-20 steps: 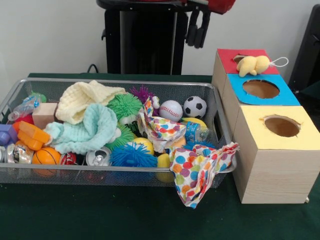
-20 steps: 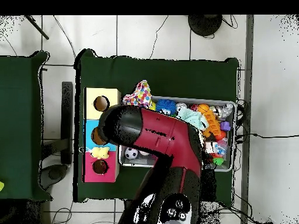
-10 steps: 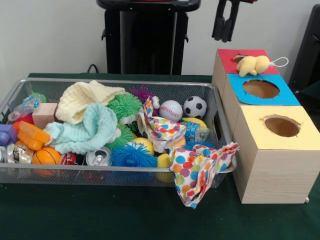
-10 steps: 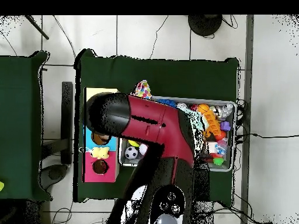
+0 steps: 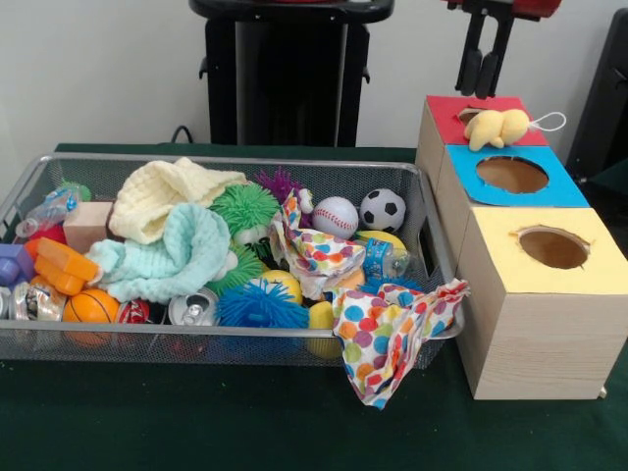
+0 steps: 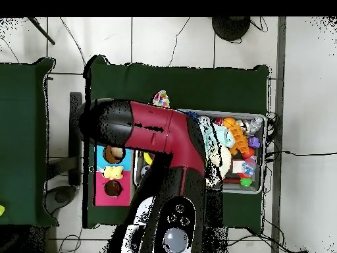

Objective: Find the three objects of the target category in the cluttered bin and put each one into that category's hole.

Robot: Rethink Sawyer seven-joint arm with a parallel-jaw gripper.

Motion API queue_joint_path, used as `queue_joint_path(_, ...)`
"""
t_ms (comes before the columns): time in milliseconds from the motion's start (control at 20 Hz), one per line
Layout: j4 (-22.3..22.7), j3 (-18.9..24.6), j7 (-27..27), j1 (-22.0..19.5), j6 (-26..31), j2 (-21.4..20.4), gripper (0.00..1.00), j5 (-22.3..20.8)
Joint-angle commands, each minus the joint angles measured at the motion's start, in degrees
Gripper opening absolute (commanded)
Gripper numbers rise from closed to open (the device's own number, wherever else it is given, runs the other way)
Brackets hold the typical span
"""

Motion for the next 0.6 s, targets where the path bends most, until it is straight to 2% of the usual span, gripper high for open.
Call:
queue_joint_path(50, 0.26, 4.61, 10.47, 0.67, -2.6, 4.66, 0.0, 0.31)
queue_joint_path(450, 1.74, 3.7, 10.59, 2.04, -8.08, 6.69, 0.0, -0.82)
queue_joint_path(600, 1.72, 3.84, 9.89, 2.38, -8.04, 7.23, 0.0, -0.84)
